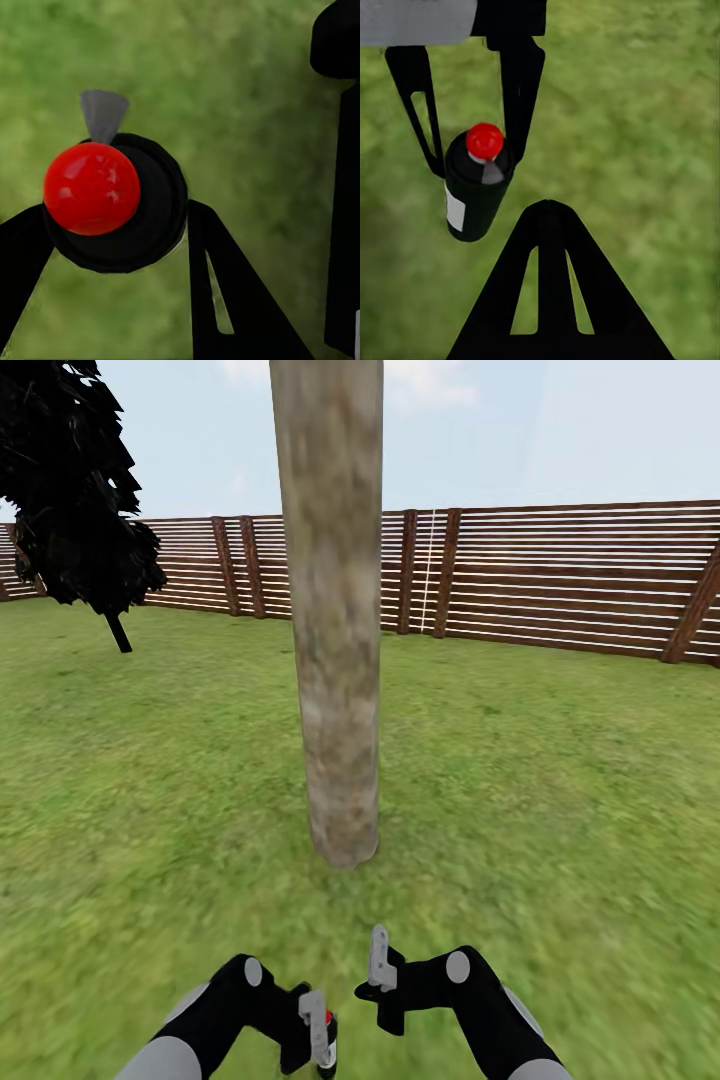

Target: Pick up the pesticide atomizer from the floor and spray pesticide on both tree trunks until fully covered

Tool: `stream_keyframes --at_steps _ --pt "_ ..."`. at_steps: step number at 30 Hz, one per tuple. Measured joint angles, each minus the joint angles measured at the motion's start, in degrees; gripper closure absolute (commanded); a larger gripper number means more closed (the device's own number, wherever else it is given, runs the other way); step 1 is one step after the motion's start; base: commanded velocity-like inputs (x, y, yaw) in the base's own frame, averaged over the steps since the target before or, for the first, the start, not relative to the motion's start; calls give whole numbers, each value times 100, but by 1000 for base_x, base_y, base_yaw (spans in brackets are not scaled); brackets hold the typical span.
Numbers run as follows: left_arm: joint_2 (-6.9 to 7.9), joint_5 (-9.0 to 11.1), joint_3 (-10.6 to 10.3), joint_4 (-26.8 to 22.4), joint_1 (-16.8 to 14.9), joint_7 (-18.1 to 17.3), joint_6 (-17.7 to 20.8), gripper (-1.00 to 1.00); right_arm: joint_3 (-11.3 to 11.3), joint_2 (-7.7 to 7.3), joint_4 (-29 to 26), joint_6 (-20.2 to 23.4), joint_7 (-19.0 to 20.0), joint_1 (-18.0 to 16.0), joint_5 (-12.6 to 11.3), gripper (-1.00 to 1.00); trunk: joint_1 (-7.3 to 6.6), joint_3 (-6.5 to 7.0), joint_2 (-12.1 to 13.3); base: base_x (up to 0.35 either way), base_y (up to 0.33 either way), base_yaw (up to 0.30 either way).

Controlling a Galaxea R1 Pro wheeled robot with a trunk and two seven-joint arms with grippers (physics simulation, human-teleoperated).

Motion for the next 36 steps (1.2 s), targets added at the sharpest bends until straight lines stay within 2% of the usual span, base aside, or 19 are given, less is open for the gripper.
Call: stream_keyframes --at_steps 5,9,14,17,18,24,32,36 --pt "-36 42 3 1 0 83 -1 100 0 0 3 0 0 0 0 100 0 0 0 0 0 0" --pt "-37 319 4 8 0 55 -18 100 0 0 3 0 0 0 3 100 0 0 0 0 0 0" --pt "-67 437 11 3 -3 50 -38 100 -3 0 3 0 0 0 1 100 0 0 0 0 0 0" --pt "-99 723 5 4 -5 38 -47 100 -2 0 3 0 0 0 4 100 0 0 0 0 0 0" --pt "-111 759 3 5 -4 35 -52 100 -3 0 3 0 0 0 5 100 0 0 0 0 0 0" --pt "-173 827 3 1 -8 33 -57 100 -3 0 3 0 0 0 6 100 0 0 0 0 0 0" --pt "-186 1156 -7 0 -12 16 -91 100 -3 0 3 0 0 0 6 100 0 0 0 0 0 0" --pt "-179 1217 -12 1 -17 15 -92 100 -3 0 3 0 0 0 6 100 0 0 0 0 0 0"
